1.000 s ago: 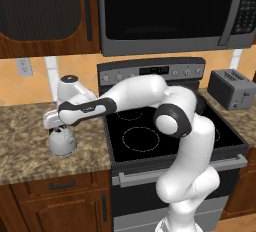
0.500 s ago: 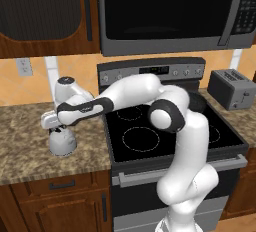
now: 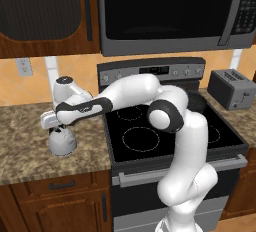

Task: Pick the kettle from the counter and place it on a stove burner. Then turn the burner on.

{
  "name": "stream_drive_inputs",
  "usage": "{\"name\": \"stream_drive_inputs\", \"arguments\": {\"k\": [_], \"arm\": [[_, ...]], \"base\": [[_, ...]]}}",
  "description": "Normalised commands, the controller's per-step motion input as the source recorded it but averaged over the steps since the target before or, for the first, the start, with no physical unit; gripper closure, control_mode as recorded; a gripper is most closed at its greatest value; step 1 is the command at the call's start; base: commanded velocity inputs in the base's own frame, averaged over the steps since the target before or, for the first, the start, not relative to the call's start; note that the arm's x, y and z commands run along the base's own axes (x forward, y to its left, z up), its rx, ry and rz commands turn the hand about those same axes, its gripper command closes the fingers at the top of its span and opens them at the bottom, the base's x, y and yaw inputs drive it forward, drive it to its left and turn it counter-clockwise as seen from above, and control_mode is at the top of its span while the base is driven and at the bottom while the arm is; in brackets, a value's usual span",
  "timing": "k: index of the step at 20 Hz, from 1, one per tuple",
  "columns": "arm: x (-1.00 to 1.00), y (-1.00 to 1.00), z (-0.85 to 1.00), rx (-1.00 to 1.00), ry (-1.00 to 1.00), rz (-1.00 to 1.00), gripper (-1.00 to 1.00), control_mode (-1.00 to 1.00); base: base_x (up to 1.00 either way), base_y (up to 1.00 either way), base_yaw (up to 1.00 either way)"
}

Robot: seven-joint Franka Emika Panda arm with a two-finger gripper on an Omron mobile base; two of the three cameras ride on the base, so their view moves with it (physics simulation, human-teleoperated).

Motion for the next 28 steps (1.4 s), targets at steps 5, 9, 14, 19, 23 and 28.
{"name": "stream_drive_inputs", "arguments": {"k": [5, 9, 14, 19, 23, 28], "arm": [[0.00, 0.00, 0.00, 0.00, 0.00, 0.00, 1.00, -1.00], [-0.01, 0.00, 0.16, 0.00, 0.00, 0.00, 1.00, -1.00], [-0.39, -0.06, 0.47, 0.00, -0.08, 0.04, 1.00, -1.00], [-0.34, -0.59, 0.37, 0.02, -0.15, 0.02, 1.00, -1.00], [-0.38, -0.89, 0.22, 0.05, -0.08, 0.00, 1.00, -1.00], [-0.22, -0.94, 0.19, 0.03, -0.04, 0.00, 1.00, -1.00]], "base": [[0.00, 0.00, 0.00], [0.00, 0.00, 0.00], [0.00, 0.00, 0.00], [0.00, 0.00, 0.00], [0.00, 0.00, 0.00], [0.00, 0.00, 0.00]]}}
